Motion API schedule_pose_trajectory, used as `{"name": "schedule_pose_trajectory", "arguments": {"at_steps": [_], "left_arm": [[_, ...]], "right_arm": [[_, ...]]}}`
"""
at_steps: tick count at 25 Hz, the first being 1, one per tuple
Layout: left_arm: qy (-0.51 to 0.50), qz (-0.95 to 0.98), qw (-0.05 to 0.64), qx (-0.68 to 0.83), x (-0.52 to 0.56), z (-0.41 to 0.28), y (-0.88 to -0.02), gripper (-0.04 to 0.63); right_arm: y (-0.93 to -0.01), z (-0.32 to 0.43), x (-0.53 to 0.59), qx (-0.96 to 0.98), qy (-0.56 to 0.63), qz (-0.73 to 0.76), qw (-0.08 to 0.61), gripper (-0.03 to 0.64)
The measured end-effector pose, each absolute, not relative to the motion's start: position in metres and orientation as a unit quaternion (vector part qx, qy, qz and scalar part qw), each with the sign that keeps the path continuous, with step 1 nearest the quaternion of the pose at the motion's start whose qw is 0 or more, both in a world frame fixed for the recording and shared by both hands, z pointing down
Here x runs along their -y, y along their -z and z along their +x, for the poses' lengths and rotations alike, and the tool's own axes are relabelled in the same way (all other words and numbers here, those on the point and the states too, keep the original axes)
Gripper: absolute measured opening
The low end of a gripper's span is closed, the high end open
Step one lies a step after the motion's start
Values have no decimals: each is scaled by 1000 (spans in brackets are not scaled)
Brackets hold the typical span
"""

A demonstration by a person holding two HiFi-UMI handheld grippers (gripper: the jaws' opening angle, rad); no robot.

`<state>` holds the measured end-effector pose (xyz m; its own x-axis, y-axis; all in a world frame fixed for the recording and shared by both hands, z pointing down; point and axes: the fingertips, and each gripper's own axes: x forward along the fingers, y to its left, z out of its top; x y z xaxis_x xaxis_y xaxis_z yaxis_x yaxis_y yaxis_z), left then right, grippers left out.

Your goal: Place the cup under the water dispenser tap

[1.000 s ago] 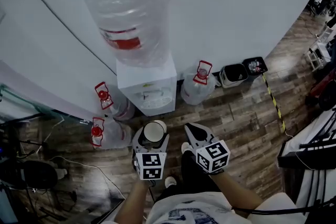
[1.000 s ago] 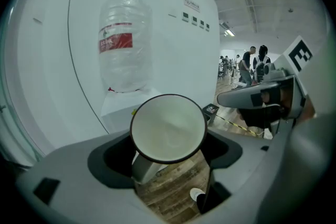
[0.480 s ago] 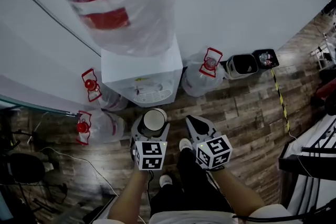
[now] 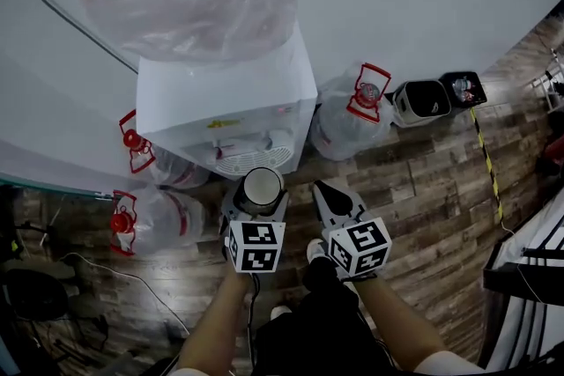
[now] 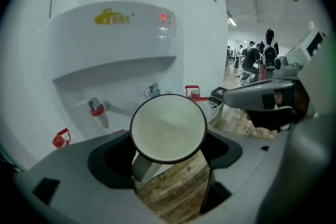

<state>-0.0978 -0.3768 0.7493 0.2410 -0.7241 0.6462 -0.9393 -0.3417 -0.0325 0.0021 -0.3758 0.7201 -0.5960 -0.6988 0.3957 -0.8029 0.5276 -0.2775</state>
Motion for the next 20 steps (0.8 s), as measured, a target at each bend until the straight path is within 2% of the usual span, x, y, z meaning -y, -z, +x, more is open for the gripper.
{"name": "schedule_pose_trajectory", "arguments": {"at_steps": [8, 20], "left_arm": [[-307, 759, 176, 546, 418, -101, -810, 426], [-333, 743, 188, 549, 457, -102, -858, 426]], "right_arm": [[-769, -3, 411, 869, -214, 433, 110, 20], [-802, 2, 432, 868, -232, 430, 85, 20]]}}
